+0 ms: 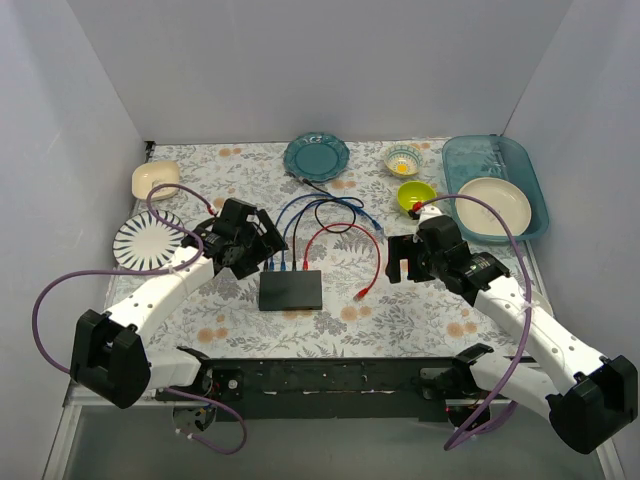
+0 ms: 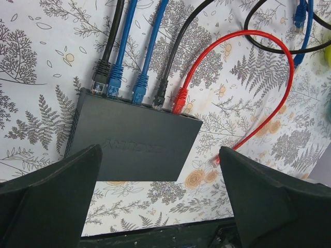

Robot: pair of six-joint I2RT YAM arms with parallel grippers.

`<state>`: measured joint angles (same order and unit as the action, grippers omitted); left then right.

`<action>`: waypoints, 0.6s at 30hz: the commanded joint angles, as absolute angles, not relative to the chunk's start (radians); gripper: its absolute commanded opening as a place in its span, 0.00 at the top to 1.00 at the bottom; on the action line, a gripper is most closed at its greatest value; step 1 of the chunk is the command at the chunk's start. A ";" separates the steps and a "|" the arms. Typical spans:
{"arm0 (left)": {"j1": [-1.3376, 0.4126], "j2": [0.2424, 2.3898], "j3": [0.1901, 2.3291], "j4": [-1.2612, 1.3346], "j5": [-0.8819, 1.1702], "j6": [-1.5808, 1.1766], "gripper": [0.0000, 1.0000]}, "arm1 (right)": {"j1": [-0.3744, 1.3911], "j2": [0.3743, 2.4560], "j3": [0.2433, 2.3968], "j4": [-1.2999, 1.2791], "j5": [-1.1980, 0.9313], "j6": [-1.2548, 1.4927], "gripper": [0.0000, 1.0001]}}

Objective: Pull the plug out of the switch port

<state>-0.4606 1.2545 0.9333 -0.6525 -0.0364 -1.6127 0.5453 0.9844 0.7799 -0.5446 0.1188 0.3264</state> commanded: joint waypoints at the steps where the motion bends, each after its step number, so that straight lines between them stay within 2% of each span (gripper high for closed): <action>1: -0.463 1.227 0.905 -0.634 -0.035 -1.609 0.02 | 0.552 0.982 0.802 -0.499 0.078 0.288 0.03; 6: -0.463 1.193 0.871 -0.630 -0.026 -1.618 0.02 | 0.567 1.043 0.839 -0.376 -0.116 0.267 0.08; 11: -0.463 1.154 0.833 -0.698 -0.049 -1.632 0.02 | 0.597 1.296 0.984 -0.313 -0.176 0.305 0.16; 15: -0.463 1.105 0.769 -0.745 -0.087 -1.690 0.03 | 0.647 1.487 1.077 -0.308 -0.179 0.313 0.39; 18: -0.463 1.097 0.720 -0.747 -0.068 -1.735 0.16 | 0.666 1.584 1.136 -0.290 -0.184 0.316 0.57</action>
